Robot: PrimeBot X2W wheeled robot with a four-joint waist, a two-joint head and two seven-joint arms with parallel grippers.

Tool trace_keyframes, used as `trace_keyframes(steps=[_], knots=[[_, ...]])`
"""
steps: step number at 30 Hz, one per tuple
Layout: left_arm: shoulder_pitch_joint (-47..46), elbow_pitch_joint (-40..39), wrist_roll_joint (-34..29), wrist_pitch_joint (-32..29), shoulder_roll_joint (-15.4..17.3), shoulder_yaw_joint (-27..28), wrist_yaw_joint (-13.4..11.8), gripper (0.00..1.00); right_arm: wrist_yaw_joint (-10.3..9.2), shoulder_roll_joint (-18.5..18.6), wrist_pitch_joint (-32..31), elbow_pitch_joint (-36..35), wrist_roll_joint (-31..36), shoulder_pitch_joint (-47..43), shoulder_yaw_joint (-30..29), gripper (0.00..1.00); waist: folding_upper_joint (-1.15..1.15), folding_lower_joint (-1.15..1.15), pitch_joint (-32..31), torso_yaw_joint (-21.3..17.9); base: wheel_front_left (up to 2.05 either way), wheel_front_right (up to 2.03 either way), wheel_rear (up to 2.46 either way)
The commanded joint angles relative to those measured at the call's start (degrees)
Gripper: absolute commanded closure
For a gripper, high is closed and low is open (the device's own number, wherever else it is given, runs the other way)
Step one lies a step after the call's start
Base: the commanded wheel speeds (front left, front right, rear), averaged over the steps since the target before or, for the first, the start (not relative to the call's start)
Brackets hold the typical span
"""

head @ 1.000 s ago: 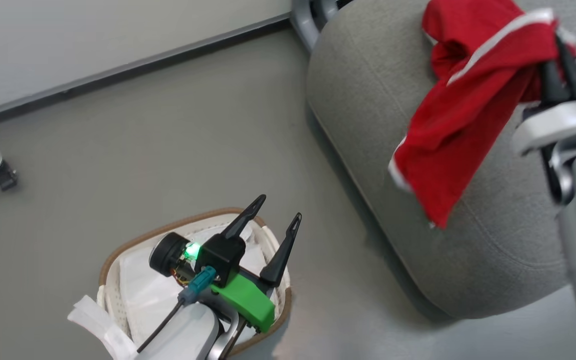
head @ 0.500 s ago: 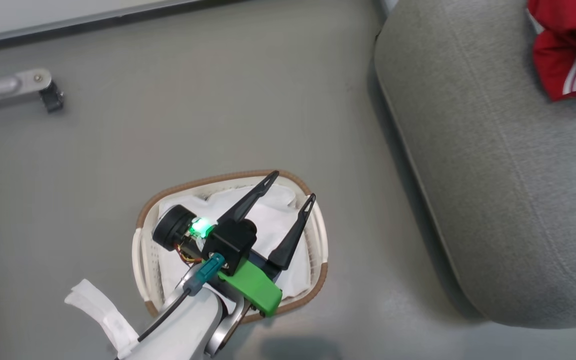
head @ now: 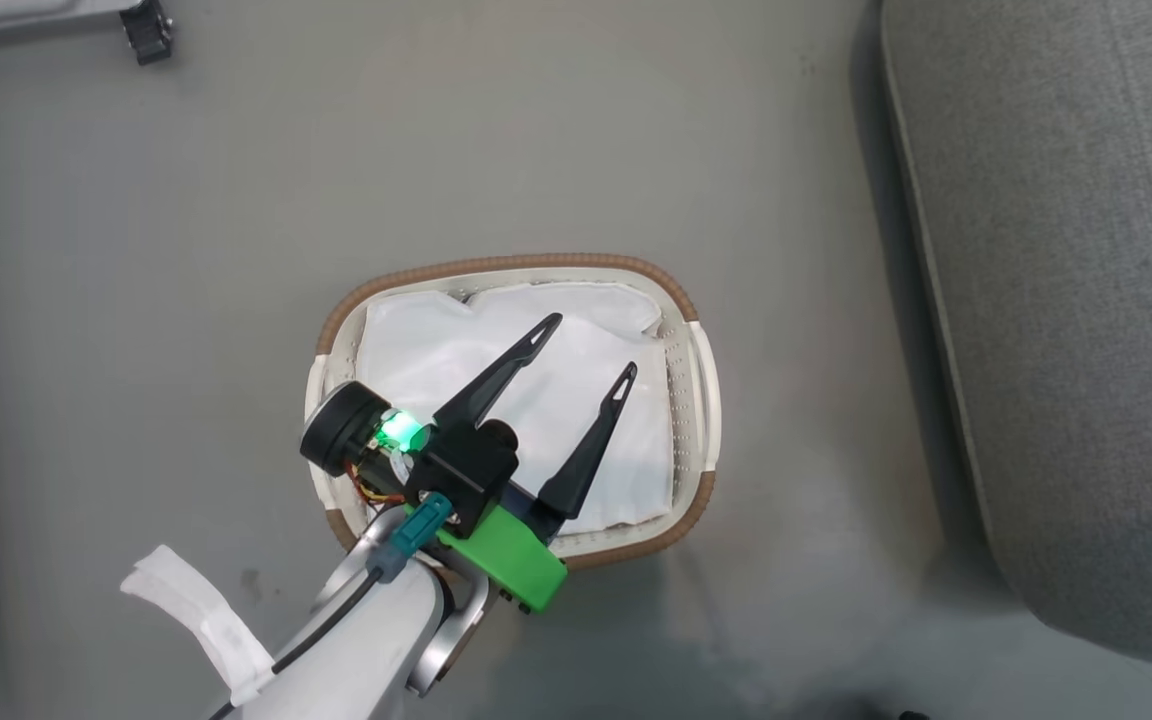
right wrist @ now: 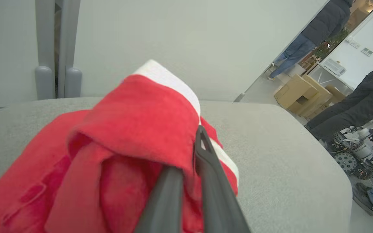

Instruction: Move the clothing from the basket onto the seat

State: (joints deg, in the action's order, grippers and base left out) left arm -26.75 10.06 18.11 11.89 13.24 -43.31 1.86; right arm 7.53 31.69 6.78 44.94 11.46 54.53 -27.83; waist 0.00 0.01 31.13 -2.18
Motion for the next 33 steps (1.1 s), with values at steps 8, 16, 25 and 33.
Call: trace_keyframes(steps=[8, 16, 25, 33], knots=[[-1.37, 0.37, 0.78, 0.34, 0.98, 0.58, -0.66, 0.00, -0.08, -3.91, 5.58, 5.28, 3.07, -1.04, -1.44, 0.00, 0.00, -0.01, 0.72, -1.08, 0.00, 0.00, 0.00], [-0.44, 1.51, 2.78, 1.86, 0.88, 2.54, -0.83, 0.00, -0.08, -5.39, 8.31, 6.13, 0.28, -4.61, 1.88, 0.00, 0.00, -0.01, -3.07, -3.02, 0.00, 0.00, 0.00], [1.93, 3.81, 5.40, 3.18, 0.53, 7.82, -3.44, 0.00, -0.08, -9.38, 8.45, -1.82, -4.26, -10.03, 9.76, 0.00, 0.00, -0.01, -9.46, -4.46, 0.00, 0.00, 0.00], [6.87, 2.51, 6.63, 3.24, -1.10, 16.76, -4.64, 0.00, -0.07, -14.06, 7.38, -9.39, -8.86, -14.96, 14.91, 0.00, 0.00, -0.01, -15.58, -3.06, 0.00, 0.00, 0.00]])
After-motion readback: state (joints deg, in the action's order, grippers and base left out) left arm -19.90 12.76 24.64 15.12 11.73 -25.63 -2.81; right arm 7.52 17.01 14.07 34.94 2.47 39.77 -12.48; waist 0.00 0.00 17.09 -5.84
